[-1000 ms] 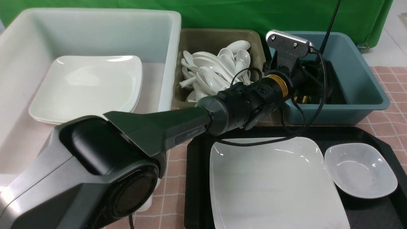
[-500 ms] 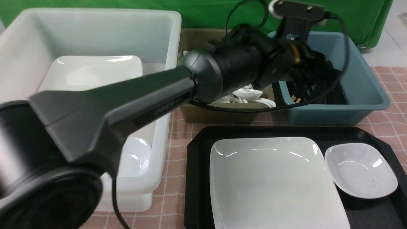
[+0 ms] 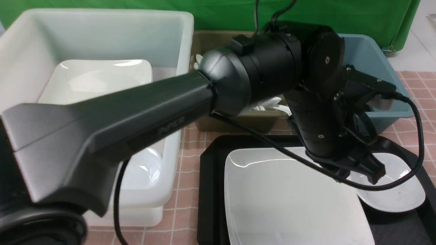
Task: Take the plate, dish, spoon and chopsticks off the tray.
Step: Use the right arm to grab a small plate from the dinner plate, then use the right arm to put the small plate into the large storage box on the left
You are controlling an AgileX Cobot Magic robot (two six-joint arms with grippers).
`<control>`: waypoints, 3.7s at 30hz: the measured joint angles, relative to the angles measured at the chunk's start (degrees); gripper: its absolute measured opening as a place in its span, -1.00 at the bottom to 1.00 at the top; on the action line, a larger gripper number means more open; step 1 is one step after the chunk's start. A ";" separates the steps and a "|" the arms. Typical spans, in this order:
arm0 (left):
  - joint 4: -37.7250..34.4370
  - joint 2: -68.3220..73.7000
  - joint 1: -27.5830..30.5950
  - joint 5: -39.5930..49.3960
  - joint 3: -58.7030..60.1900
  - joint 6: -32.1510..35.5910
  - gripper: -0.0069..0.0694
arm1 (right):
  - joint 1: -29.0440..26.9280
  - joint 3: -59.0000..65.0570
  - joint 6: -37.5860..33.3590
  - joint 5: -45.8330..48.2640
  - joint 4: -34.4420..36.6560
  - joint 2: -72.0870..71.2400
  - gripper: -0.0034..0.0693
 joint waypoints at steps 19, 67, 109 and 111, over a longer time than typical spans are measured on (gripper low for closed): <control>-0.06 -23.08 0.00 -3.91 24.90 4.14 -0.81 | 3.98 -0.31 -13.63 -18.23 -3.14 34.26 0.73; -1.55 -26.97 5.73 -14.73 27.08 4.57 -0.81 | 4.40 -13.02 -9.98 -10.53 -1.82 27.38 -0.70; 4.15 -57.10 53.40 -1.39 47.30 -1.72 -0.81 | 41.78 -67.72 -16.63 -14.69 20.93 75.24 -0.46; 4.15 -57.10 53.40 -1.61 47.30 -1.72 -0.81 | 42.20 -67.72 -16.63 -14.60 20.83 75.40 -0.25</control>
